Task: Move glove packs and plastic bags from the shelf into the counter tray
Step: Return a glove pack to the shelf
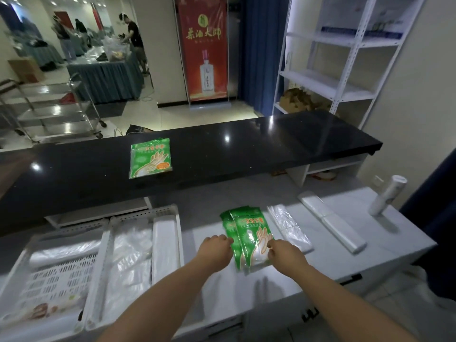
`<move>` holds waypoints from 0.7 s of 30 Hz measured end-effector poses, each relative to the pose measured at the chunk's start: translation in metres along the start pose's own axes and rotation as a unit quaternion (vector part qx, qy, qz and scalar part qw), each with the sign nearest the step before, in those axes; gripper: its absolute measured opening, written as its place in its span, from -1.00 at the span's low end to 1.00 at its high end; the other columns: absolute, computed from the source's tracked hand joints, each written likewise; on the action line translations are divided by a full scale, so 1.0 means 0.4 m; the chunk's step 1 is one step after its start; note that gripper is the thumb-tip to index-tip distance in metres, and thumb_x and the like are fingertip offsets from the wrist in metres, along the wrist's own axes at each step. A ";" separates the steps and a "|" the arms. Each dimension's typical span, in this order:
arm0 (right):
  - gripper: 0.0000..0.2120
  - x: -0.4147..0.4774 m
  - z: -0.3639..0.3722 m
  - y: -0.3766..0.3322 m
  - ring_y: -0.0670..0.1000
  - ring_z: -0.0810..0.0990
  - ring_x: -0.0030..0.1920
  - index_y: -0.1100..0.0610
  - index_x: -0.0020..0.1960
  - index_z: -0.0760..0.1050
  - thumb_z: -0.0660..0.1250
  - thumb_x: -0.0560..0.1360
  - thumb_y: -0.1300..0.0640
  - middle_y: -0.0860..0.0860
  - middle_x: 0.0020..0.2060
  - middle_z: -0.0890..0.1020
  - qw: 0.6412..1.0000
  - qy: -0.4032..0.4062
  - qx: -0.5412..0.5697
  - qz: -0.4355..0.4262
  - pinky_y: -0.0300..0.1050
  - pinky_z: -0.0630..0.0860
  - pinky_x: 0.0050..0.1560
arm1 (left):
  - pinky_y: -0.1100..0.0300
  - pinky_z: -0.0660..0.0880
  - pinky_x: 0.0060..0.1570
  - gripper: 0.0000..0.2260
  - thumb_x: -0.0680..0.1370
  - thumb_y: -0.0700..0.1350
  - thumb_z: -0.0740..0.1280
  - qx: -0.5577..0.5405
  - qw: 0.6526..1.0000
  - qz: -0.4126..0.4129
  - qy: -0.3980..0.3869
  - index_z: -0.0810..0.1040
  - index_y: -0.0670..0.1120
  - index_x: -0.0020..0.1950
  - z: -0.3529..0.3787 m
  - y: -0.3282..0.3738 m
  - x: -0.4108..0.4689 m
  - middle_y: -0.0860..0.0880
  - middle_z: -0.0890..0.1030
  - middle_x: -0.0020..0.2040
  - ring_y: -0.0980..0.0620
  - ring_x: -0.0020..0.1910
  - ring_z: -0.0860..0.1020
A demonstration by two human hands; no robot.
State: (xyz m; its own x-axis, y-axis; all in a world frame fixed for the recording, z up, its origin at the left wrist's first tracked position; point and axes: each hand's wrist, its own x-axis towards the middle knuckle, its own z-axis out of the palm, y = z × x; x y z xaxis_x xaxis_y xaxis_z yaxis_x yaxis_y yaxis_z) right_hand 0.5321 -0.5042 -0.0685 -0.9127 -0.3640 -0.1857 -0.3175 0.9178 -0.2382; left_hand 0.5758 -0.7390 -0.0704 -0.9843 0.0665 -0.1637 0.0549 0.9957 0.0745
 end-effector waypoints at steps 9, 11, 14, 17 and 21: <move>-0.70 0.108 0.029 0.040 0.10 0.60 0.02 0.01 0.23 0.49 0.13 0.55 0.08 0.02 0.07 0.60 0.999 -0.026 -0.005 0.034 -0.05 0.51 -0.05 | -0.01 0.41 0.18 -0.63 0.61 -0.04 0.09 -0.043 0.998 -0.014 -0.033 0.44 -0.03 0.40 0.025 -0.037 0.111 -0.08 0.52 0.30 -0.14 0.22 0.50; -0.70 0.127 0.036 0.050 0.09 0.61 0.02 0.01 0.20 0.50 0.13 0.54 0.08 0.02 0.07 0.60 0.999 -0.035 0.004 0.039 -0.06 0.52 -0.06 | -0.02 0.41 0.19 -0.62 0.62 -0.02 0.09 -0.051 0.997 -0.026 -0.046 0.41 -0.02 0.42 0.039 -0.029 0.123 -0.08 0.50 0.32 -0.14 0.24 0.49; -0.69 0.161 0.048 0.069 0.07 0.61 0.05 0.01 0.23 0.52 0.14 0.54 0.07 0.03 0.11 0.60 0.997 -0.051 0.036 0.041 -0.08 0.54 -0.02 | -0.03 0.42 0.22 -0.60 0.64 0.04 0.10 -0.091 0.992 -0.059 -0.064 0.38 0.00 0.46 0.049 -0.005 0.148 -0.08 0.47 0.35 -0.14 0.27 0.47; -0.65 0.200 0.061 0.094 0.08 0.58 0.15 0.03 0.33 0.48 0.17 0.58 0.03 0.06 0.19 0.58 0.995 -0.070 0.071 0.025 -0.11 0.50 0.07 | -0.06 0.47 0.21 -0.58 0.64 0.09 0.11 -0.146 0.981 -0.101 -0.071 0.36 0.03 0.48 0.063 0.026 0.174 -0.08 0.47 0.34 -0.14 0.27 0.47; -0.62 0.240 0.085 0.109 0.12 0.54 0.20 0.01 0.41 0.41 0.12 0.63 -0.03 0.12 0.24 0.50 0.990 -0.118 0.074 -0.003 -0.05 0.49 0.20 | -0.07 0.50 0.22 -0.57 0.62 0.14 0.15 -0.225 0.955 -0.175 -0.078 0.37 0.06 0.47 0.089 0.063 0.188 -0.14 0.49 0.31 -0.18 0.25 0.51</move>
State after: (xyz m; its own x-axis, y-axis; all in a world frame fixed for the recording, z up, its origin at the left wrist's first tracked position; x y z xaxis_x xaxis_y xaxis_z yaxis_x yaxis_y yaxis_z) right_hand 0.4394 -0.5045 -0.1292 -0.8197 -0.4123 -0.3976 -0.2658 0.8888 -0.3734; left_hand 0.5093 -0.7066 -0.1157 -0.8902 -0.2222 -0.3976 -0.3857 0.8321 0.3985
